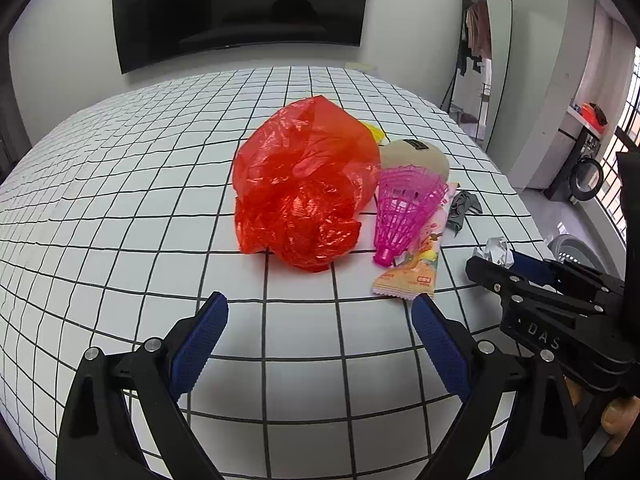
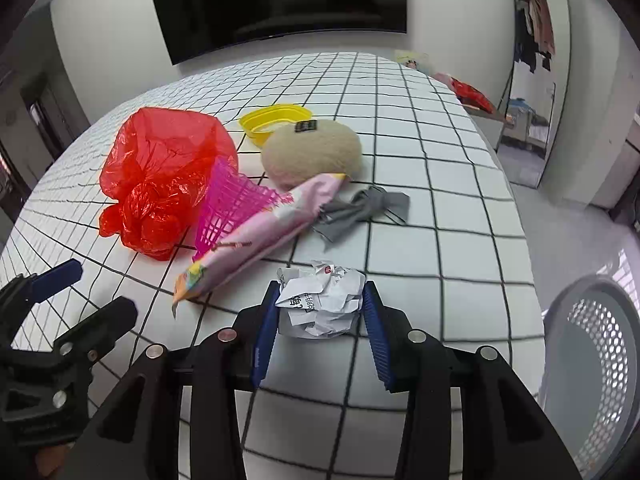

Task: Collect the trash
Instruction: 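Grasp the crumpled white paper with the right gripper, then grasp the pink snack wrapper with the left gripper while the right gripper holds the paper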

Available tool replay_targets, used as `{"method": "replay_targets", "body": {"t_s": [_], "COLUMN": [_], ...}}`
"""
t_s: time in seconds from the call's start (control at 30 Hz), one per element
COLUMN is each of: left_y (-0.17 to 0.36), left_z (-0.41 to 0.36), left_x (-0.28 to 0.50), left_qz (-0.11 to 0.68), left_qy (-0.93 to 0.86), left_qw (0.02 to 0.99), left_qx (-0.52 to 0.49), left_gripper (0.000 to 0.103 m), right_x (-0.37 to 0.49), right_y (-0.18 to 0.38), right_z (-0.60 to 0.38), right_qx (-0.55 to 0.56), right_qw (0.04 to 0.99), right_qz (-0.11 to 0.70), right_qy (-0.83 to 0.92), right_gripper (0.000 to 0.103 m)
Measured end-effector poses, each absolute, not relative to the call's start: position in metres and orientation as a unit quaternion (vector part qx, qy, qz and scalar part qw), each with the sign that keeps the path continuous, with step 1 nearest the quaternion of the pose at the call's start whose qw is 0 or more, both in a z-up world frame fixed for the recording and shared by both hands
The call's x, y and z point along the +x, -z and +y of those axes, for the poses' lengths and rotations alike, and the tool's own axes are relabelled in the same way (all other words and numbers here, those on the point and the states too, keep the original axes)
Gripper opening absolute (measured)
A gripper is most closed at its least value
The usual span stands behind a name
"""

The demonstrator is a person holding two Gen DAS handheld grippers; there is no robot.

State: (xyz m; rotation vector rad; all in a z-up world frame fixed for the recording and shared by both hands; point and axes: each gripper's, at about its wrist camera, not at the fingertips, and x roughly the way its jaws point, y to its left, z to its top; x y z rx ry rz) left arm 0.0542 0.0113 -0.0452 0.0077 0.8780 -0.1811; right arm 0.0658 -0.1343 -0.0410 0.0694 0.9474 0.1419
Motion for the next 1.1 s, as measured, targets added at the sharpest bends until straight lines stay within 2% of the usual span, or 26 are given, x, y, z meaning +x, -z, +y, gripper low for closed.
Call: {"method": "replay_targets", "body": {"t_s": [0.73,1.1], "left_y": [0.060,0.062], "left_z": [-0.067,-0.106], "left_x": [0.078,0.064], "left_qz": [0.450,0.470], "left_qy": [0.104,0.189], "left_qw": [0.886,0.862], "left_qx": [0.045,0.025], "left_gripper": [0.091,0.091], "right_x": [0.013,-0.006], "right_y": [0.043,0.047], "right_z": [-0.202,-0.237], "right_qx": [0.115,0.146], "right_qw": [0.885,0.886], "right_qz": [0.448,0.439], "right_qy": [-0.057,-0.037], "right_gripper": [0.040,0.040]}}
